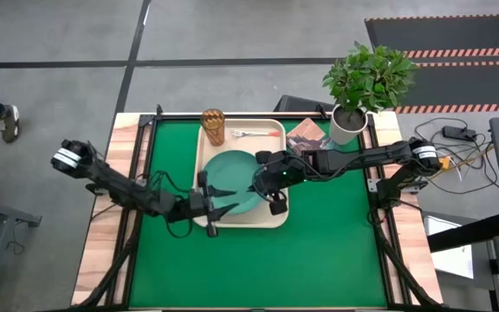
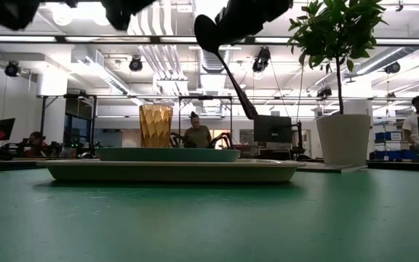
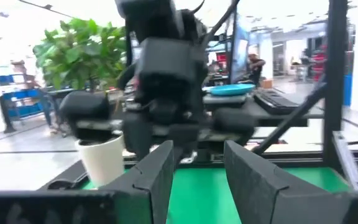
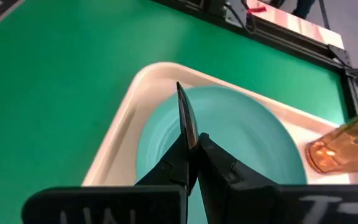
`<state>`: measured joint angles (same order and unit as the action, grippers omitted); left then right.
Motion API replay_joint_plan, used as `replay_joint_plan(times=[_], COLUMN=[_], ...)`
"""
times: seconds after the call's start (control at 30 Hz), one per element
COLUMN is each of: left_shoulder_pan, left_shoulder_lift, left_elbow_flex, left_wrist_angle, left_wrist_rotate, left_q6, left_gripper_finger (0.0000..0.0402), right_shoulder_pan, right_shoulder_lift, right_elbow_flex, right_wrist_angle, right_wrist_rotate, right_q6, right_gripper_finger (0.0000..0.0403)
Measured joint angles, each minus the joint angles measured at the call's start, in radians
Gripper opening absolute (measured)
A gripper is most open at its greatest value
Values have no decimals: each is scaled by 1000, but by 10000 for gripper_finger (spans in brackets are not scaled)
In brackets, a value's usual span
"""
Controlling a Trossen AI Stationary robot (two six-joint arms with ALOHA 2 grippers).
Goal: Pick and place plate/cup/fork/spoon on tray
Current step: Put the black spoon on the white tray to the top right of the green plate
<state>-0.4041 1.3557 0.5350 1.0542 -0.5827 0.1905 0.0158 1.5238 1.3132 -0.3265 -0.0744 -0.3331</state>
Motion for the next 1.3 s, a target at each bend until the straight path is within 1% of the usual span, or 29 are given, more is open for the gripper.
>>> replay_joint_plan(times=[0.1,0.33,0.43,0.67,0.73,0.83,0.93,1.03,1.17,1.3], left_shoulder_pan=[23,51,58,86,95,109,116,117,127,137], left_shoulder_lift=[29,57,70,144,151,159,158,160,168,180], left_elbow_flex=[-13,-13,-1,61,68,70,68,68,68,74], left_wrist_angle=[43,39,41,35,36,40,39,37,38,37], left_wrist_rotate=[0,12,14,48,47,43,41,42,41,41], left_q6=[-1,-28,-27,-26,-23,-22,-20,-19,-27,-59], left_gripper_finger=[126,127,144,201,210,210,197,170,115,42], right_shoulder_pan=[0,0,0,-1,0,0,0,0,0,0], right_shoulder_lift=[0,0,0,0,0,0,0,0,0,0], right_elbow_flex=[-2,-2,-2,-2,-2,-2,-2,-2,-2,-3], right_wrist_angle=[17,29,32,56,55,55,55,55,55,54], right_wrist_rotate=[-12,-13,-12,-13,-13,-12,-13,-12,-12,-12], right_q6=[0,0,1,3,6,9,10,9,9,11], right_gripper_finger=[9,9,9,9,9,9,9,9,9,9])
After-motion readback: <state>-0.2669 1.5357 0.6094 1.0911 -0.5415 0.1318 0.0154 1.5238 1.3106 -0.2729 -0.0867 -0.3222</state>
